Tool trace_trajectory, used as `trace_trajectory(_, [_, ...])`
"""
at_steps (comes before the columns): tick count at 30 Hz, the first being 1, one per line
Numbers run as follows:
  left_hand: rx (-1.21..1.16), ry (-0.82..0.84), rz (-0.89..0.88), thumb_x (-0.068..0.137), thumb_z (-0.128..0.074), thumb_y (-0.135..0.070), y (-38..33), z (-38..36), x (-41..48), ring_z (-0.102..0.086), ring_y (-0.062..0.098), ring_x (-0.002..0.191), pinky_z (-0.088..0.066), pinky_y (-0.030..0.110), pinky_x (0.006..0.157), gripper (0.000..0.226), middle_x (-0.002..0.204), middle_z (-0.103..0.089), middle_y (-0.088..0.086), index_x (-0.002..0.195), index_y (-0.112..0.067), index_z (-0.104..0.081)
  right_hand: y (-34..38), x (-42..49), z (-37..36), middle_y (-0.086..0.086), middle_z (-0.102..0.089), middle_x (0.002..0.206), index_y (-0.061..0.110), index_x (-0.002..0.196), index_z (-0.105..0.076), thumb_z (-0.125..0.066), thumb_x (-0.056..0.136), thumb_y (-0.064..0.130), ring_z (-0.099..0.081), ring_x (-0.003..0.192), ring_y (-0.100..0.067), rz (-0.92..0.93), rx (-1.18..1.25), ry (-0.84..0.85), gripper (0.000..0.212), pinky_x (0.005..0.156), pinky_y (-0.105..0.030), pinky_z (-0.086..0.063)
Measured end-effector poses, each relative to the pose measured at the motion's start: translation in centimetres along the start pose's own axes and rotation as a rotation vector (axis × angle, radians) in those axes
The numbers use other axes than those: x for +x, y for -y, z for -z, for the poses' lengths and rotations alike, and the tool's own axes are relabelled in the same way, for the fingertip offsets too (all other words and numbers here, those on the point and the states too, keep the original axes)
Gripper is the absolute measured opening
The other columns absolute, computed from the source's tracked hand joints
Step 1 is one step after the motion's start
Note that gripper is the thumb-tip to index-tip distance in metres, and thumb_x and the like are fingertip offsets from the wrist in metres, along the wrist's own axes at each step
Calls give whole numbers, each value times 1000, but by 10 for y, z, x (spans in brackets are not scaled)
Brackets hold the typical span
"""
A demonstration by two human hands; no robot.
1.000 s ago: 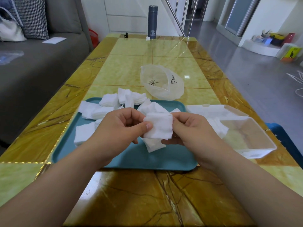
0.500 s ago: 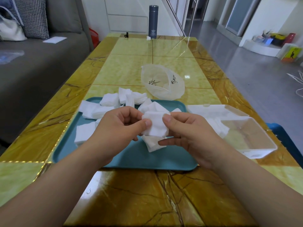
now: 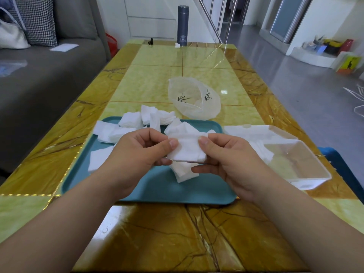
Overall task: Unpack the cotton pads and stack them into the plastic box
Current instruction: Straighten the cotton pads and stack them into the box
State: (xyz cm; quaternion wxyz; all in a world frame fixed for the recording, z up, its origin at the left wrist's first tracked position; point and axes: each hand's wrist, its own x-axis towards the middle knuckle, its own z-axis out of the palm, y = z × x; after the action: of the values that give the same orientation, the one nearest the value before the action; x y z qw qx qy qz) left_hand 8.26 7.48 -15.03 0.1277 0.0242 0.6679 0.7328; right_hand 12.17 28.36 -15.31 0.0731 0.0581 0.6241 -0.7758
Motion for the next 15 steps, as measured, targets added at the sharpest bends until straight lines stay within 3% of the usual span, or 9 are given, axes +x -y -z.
trace_trajectory(5, [-20, -16, -1, 87, -74, -9, -5, 3, 0, -63, 19, 62, -58, 22, 60, 10, 77, -67, 13, 84, -7, -64, -4, 2, 4, -37, -66, 116, 2, 105, -76, -65, 101, 19, -72, 103, -45, -6, -36, -117, 20, 72, -35, -64])
trace_trajectory(8, [-67, 45, -18, 84, -72, -12, -13, 3, -4, -57, 18, 57, -56, 23, 55, 11, 72, -64, 9, 82, -10, -61, -5, 3, 4, -39, -65, 112, 4, 100, -77, -66, 101, 20, -73, 95, -39, 15, -87, -143, 20, 76, -37, -64])
trace_trajectory(11, [56, 81, -53, 87, -75, -12, -10, -2, -7, -51, 21, 55, -48, 24, 52, 12, 70, -64, 8, 84, -10, -63, -4, 2, 0, -33, -71, 104, 5, 104, -78, -65, 102, 18, -70, 89, -30, 23, -91, -103, 19, 75, -35, -64])
trace_trajectory(15, [157, 23, -80, 89, -77, -12, -4, -8, -4, -52, 13, 53, -44, 29, 55, 11, 72, -69, 5, 92, -7, -67, -2, -1, -5, -22, -77, 107, 3, 112, -75, -61, 103, 14, -73, 105, -40, 22, -91, -45, 20, 76, -36, -64])
